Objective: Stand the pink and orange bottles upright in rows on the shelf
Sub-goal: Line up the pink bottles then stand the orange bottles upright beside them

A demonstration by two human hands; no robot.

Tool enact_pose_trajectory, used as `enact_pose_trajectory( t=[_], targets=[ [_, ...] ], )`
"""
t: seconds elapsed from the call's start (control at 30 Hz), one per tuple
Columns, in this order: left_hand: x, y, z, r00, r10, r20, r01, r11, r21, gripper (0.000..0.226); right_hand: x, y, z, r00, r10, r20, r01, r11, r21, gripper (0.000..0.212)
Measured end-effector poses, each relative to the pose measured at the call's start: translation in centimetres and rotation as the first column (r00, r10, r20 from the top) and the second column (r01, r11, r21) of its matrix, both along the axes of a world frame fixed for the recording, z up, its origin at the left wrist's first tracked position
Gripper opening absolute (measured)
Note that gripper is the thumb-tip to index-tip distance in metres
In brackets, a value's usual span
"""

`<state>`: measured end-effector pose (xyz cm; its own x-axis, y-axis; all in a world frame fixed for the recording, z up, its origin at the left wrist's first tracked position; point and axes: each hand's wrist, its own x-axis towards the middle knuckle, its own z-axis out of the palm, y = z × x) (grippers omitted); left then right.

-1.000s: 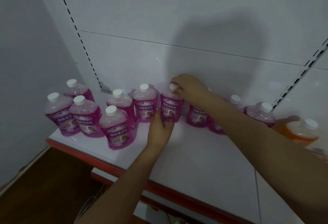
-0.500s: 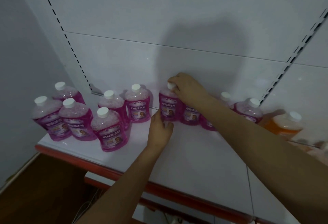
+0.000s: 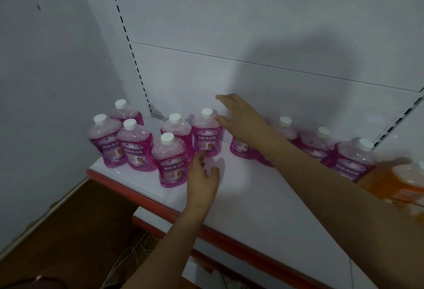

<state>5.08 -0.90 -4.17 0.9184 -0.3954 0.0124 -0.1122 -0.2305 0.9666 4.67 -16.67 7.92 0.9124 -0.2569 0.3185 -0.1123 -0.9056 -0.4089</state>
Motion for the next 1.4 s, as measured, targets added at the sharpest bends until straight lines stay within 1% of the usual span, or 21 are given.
enact_pose_trajectory(
  t=[0.1,0.13,0.17,0.23,0.27,0.33,0.4,0.43,0.5,0.57,0.63,0.73,0.8,0.87,0.97,1.07,1.13,1.2,1.27,1.33,1.4],
  targets=[
    [-0.3,0.9,-0.1,1.000,-0.027,-0.003,0.027,0.999,0.034,0.052,1.7,1.4,-1.0,0.976,0.105,-0.193,-0.104,0.994,0.018,0.059],
    [-0.4,1.4,-0.1,0.999,-0.036,-0.003,0.036,0.998,0.051,0.052,1.9,1.7,-1.5,0.969,0.126,-0.214,-0.121,0.992,0.036,0.056],
    [-0.6,1.8,-0.2,0.999,-0.044,-0.002,0.044,0.997,0.061,0.053,1.9,1.9,-2.0,0.975,0.126,-0.185,-0.115,0.991,0.066,0.051],
    [-0.7,2.8,-0.4,0.998,-0.059,0.015,0.058,0.994,0.087,0.053,1.5,2.3,-2.5,0.995,0.078,-0.058,-0.071,0.990,0.119,0.034],
    [-0.7,3.1,-0.4,0.997,-0.065,0.028,0.062,0.993,0.103,0.054,1.2,2.5,-2.6,0.998,0.058,-0.014,-0.056,0.991,0.121,0.027],
    [-0.8,3.6,-0.4,0.997,-0.070,0.035,0.065,0.992,0.111,0.053,0.3,2.8,-2.4,0.999,0.048,0.018,-0.050,0.995,0.083,0.019],
    [-0.9,3.9,-0.2,0.996,-0.077,0.045,0.073,0.993,0.092,0.052,-1.0,2.7,-2.3,0.998,0.049,0.036,-0.051,0.997,0.064,0.018],
    [-0.9,3.8,0.0,0.994,-0.089,0.069,0.083,0.993,0.081,0.053,-1.8,2.5,-2.3,0.998,0.040,0.049,-0.044,0.995,0.085,0.017],
    [-0.8,3.5,0.0,0.981,-0.129,0.148,0.116,0.989,0.093,0.064,-3.6,2.2,-2.1,0.997,0.009,0.077,-0.022,0.986,0.165,0.018],
    [-0.9,3.0,0.2,0.962,-0.210,0.175,0.190,0.974,0.120,0.074,-5.9,2.0,-1.7,0.998,-0.007,0.069,-0.009,0.975,0.220,0.019],
    [-1.3,2.2,0.7,0.938,-0.324,0.123,0.312,0.944,0.109,0.065,-8.4,1.8,-1.3,0.999,-0.014,0.037,0.005,0.971,0.239,0.020],
    [-2.5,0.5,1.3,0.881,-0.473,-0.002,0.472,0.879,0.059,0.050,-12.2,0.9,-0.9,0.998,-0.055,-0.004,0.055,0.972,0.229,0.018],
    [-3.6,-1.4,1.6,0.840,-0.542,-0.031,0.543,0.839,0.038,0.047,-14.6,-0.2,-0.7,0.995,-0.102,-0.019,0.104,0.969,0.225,0.017],
    [-4.9,-3.8,1.9,0.802,-0.597,-0.018,0.597,0.801,0.044,0.046,-16.9,-1.5,-0.2,0.987,-0.161,-0.028,0.164,0.965,0.205,0.021],
    [-7.1,-7.7,2.2,0.740,-0.670,0.053,0.667,0.742,0.068,0.048,-20.3,-3.5,0.5,0.952,-0.301,-0.062,0.306,0.943,0.128,0.025],
    [-9.5,-11.3,2.8,0.679,-0.725,0.119,0.720,0.689,0.085,0.041,-23.2,-5.1,1.1,0.921,-0.389,-0.038,0.390,0.917,0.084,0.027],
    [-10.9,-13.3,2.9,0.646,-0.755,0.115,0.750,0.655,0.090,0.041,-24.6,-6.3,1.0,0.896,-0.441,-0.040,0.443,0.895,0.050,0.027],
    [-12.2,-14.8,2.6,0.648,-0.755,0.099,0.746,0.656,0.117,0.043,-25.5,-7.3,0.7,0.874,-0.484,-0.046,0.486,0.873,0.038,0.027],
    [-13.1,-15.9,1.7,0.680,-0.726,0.104,0.710,0.687,0.154,0.044,-26.1,-7.9,-0.1,0.865,-0.501,-0.037,0.502,0.863,0.054,0.027],
    [-13.6,-16.4,0.8,0.703,-0.701,0.121,0.679,0.712,0.179,0.041,-26.5,-8.3,-0.9,0.854,-0.520,-0.015,0.520,0.852,0.066,0.029],
    [-13.9,-16.7,0.4,0.711,-0.692,0.128,0.671,0.721,0.172,0.038,-26.6,-8.7,-1.3,0.844,-0.537,-0.004,0.536,0.842,0.056,0.032]
  ],
)
